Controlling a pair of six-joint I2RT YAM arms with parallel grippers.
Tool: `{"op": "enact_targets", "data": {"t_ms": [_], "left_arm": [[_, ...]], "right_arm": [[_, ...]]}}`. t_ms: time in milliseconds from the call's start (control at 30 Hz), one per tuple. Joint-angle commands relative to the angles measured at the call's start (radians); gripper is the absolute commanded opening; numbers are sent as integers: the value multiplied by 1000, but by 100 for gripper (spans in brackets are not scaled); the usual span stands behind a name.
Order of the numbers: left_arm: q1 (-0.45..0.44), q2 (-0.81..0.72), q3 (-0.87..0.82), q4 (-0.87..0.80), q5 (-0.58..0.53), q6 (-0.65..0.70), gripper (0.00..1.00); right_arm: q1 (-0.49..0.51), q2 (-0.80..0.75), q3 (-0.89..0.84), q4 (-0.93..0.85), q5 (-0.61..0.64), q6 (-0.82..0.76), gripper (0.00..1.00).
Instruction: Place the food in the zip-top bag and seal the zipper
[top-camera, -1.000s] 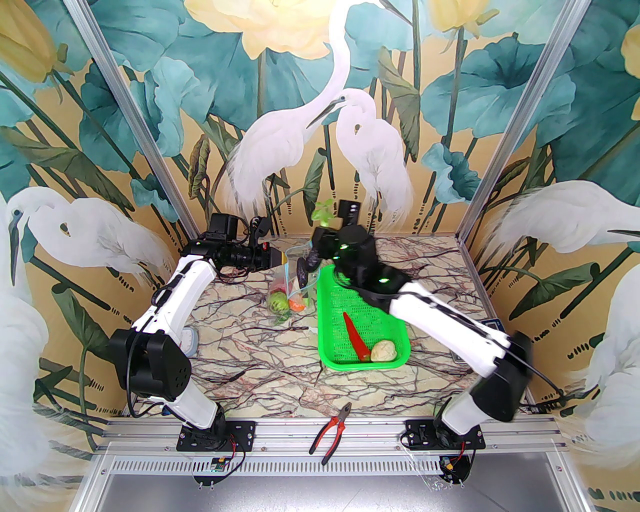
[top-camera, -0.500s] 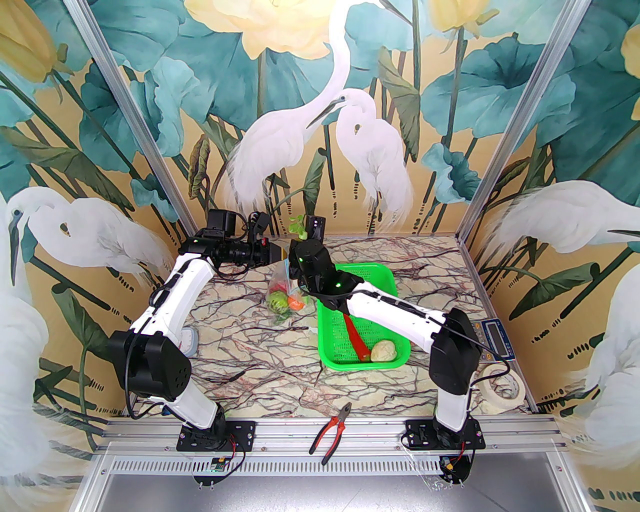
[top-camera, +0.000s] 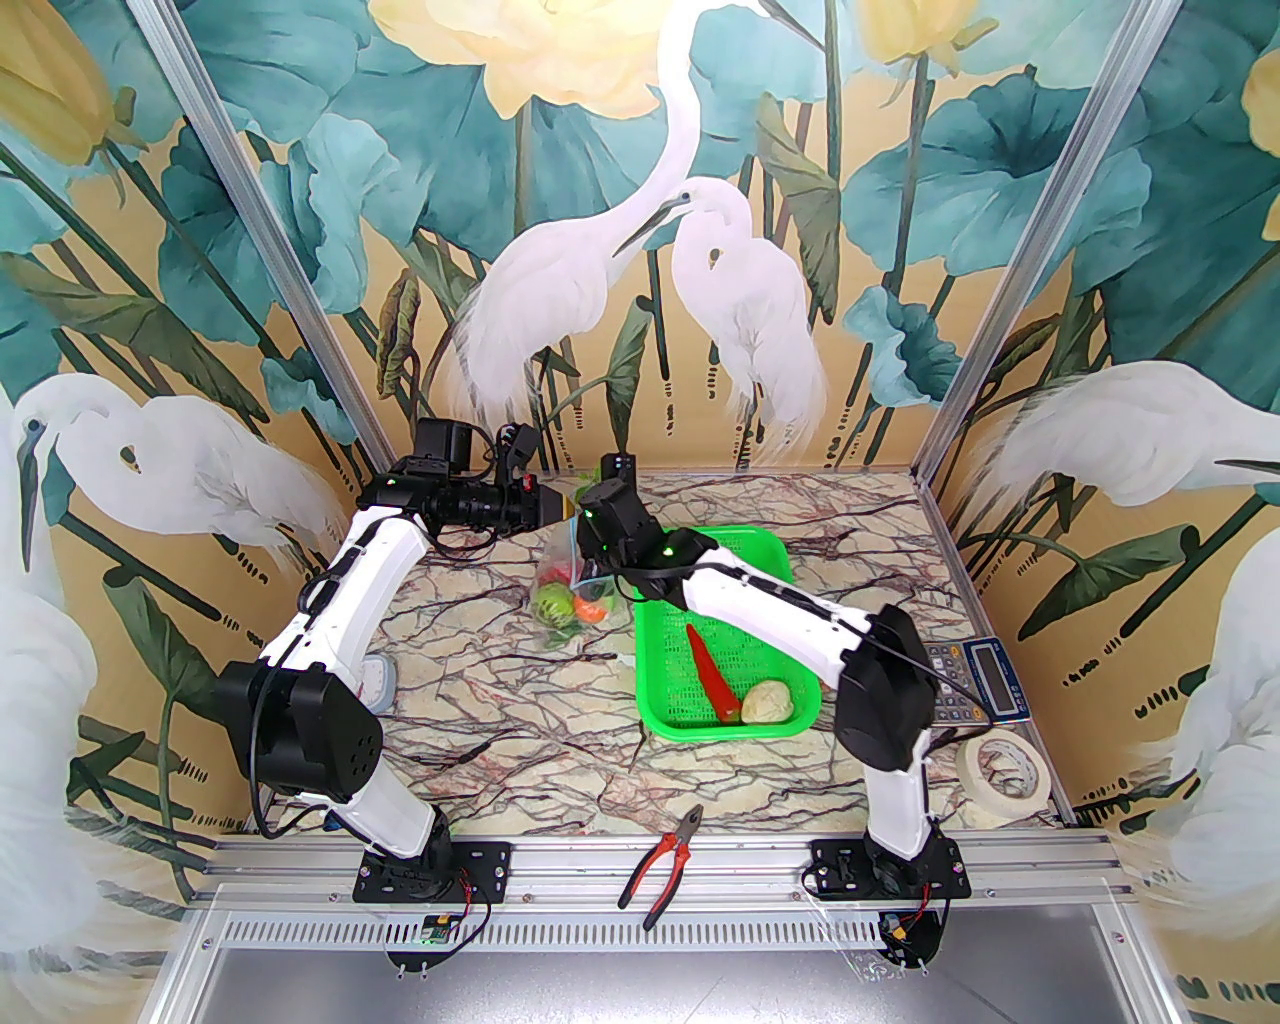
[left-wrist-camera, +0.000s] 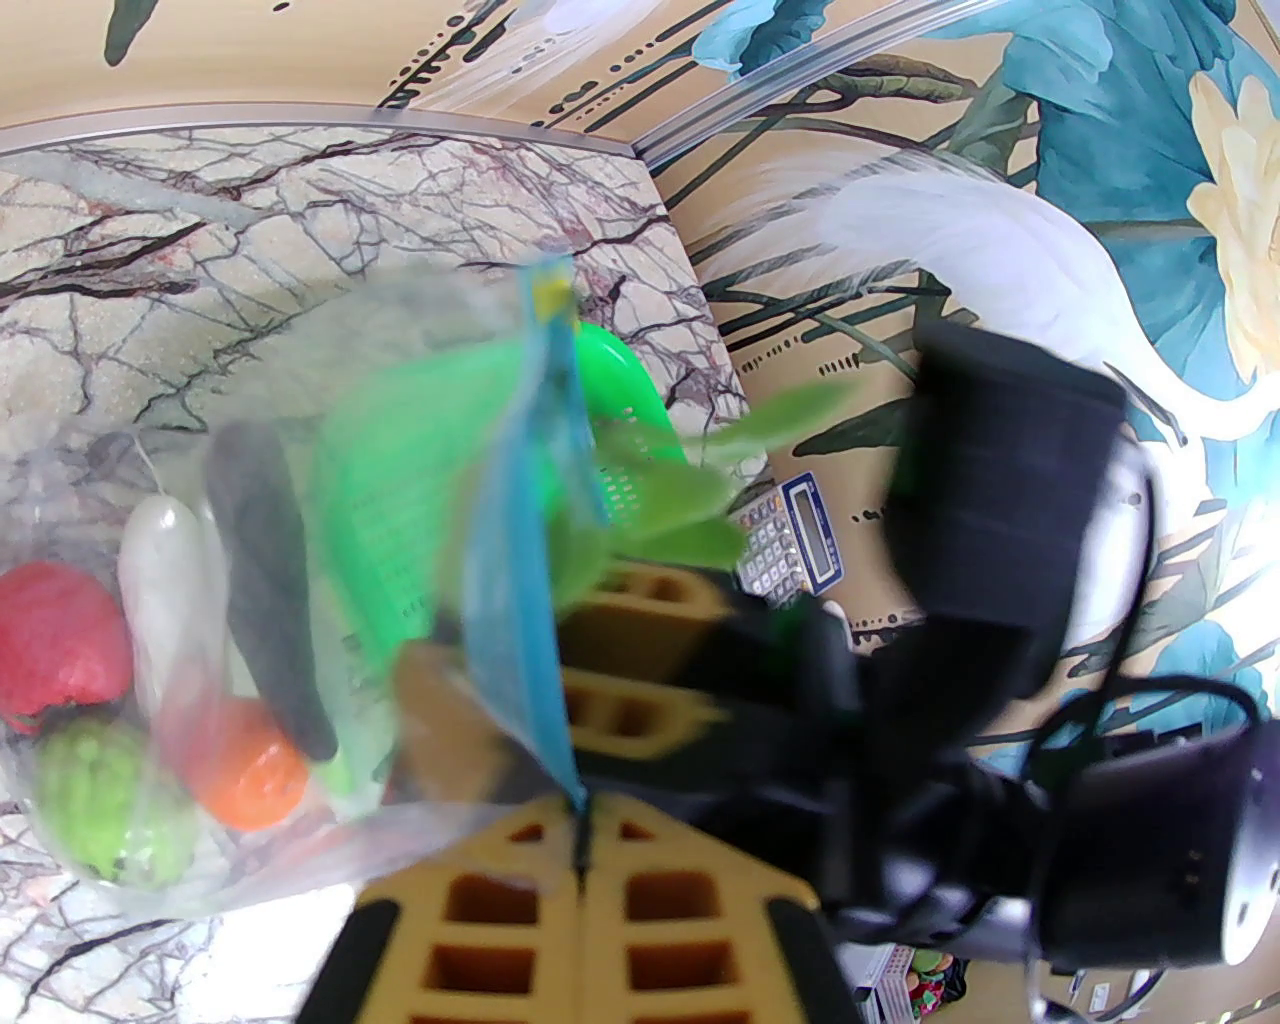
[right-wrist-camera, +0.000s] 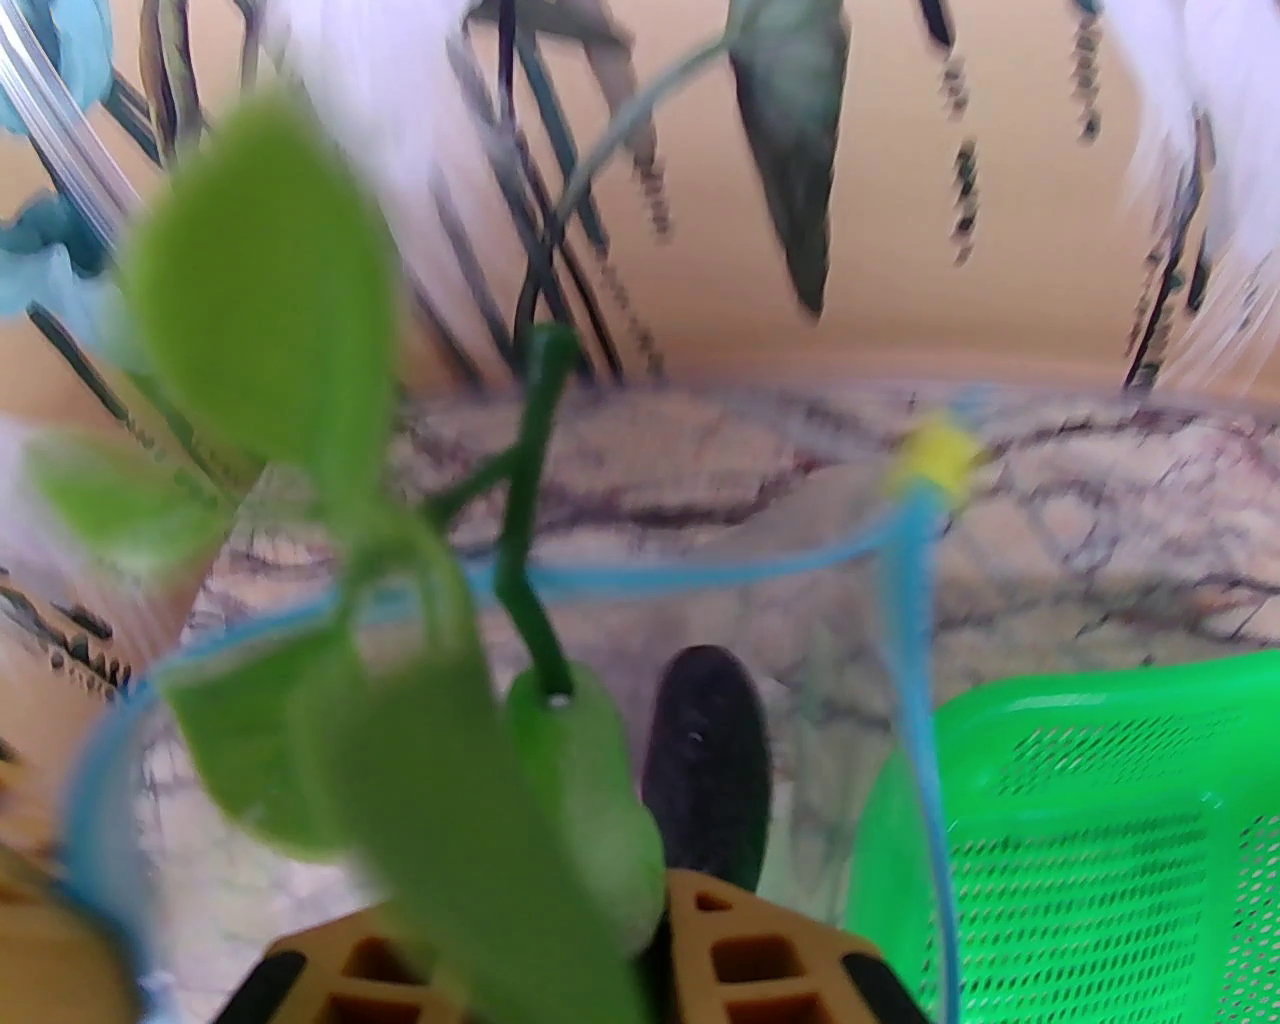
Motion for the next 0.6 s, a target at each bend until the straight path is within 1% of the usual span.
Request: {"op": "enact_targets", "data": {"t_ms": [0, 133, 167, 233, 267, 333, 433, 567], "left_arm": [[0, 17, 42, 38, 41, -8, 1], [1, 18, 45, 38, 41, -6, 1], [2, 17, 44, 37, 41, -6, 1], [1, 17, 46, 35, 38, -3, 1], [1, 17, 45, 35, 38, -3, 1], [2, 18, 47, 35, 38, -3, 1], [1, 20, 48, 34, 38, -3, 1], [1, 22, 51, 29, 34, 1, 1]], "right_arm": [[-16, 41, 57, -109, -108, 33, 19], [-37, 69, 102, -139, -159, 35, 19], [-41, 71, 111, -145, -167, 32, 22], [-46, 67, 126, -162, -175, 18, 32], [-49, 62, 131, -173, -175, 10, 35], [-56, 40, 134, -183, -178, -3, 44], [-68, -3, 132, -184, -220, -32, 49], [-74, -80, 121, -156, -325, -105, 58]]}}
